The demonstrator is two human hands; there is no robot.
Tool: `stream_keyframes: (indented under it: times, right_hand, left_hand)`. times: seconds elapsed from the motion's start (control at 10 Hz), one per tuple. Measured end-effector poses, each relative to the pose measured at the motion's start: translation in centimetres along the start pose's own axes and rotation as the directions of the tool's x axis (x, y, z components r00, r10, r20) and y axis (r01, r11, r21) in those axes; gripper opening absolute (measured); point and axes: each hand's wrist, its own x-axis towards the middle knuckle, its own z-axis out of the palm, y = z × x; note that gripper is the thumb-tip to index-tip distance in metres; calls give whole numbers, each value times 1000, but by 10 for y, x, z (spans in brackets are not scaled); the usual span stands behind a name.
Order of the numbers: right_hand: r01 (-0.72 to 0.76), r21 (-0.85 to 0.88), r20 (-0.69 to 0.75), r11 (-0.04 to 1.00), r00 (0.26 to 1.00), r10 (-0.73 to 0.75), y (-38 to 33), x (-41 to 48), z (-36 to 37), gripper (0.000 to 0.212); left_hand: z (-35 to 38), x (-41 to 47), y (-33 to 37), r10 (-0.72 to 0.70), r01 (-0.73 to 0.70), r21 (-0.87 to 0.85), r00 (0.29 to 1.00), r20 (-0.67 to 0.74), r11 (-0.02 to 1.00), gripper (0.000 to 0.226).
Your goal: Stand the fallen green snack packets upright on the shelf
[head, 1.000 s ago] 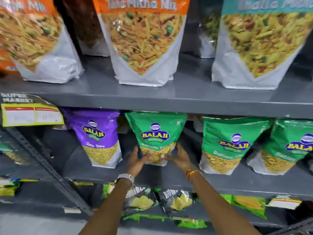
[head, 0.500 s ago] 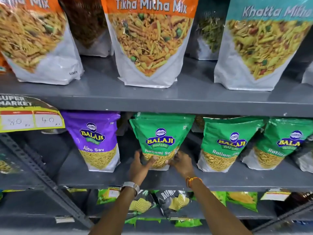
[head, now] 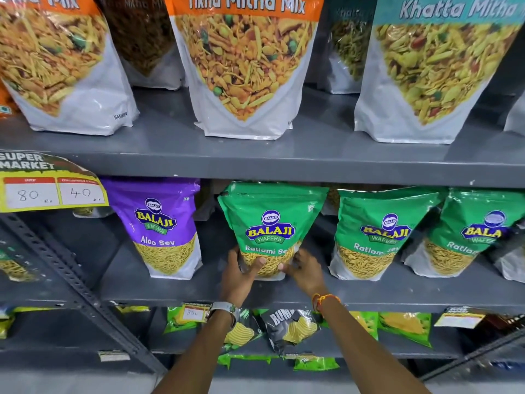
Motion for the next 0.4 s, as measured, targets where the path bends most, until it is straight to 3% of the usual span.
stream_keyframes:
  times: [0.1,0.3,0.4]
  right_hand:
    - [-18,-32,-56,999,998,16,1,-8,4,45]
    - [-62,-76,-88,995,995,55,2,-28,8,74]
    - [-43,-121,-99,992,995,31,2,-41,9,67]
  left_hand:
    - [0,-1,-1,0,0,31,1000,16,1000,83]
    - [-6,-9,-1,89,-88,67,996,-2,994,80]
    - [-8,-27,-2,188,-167,142,971,-150,976,66]
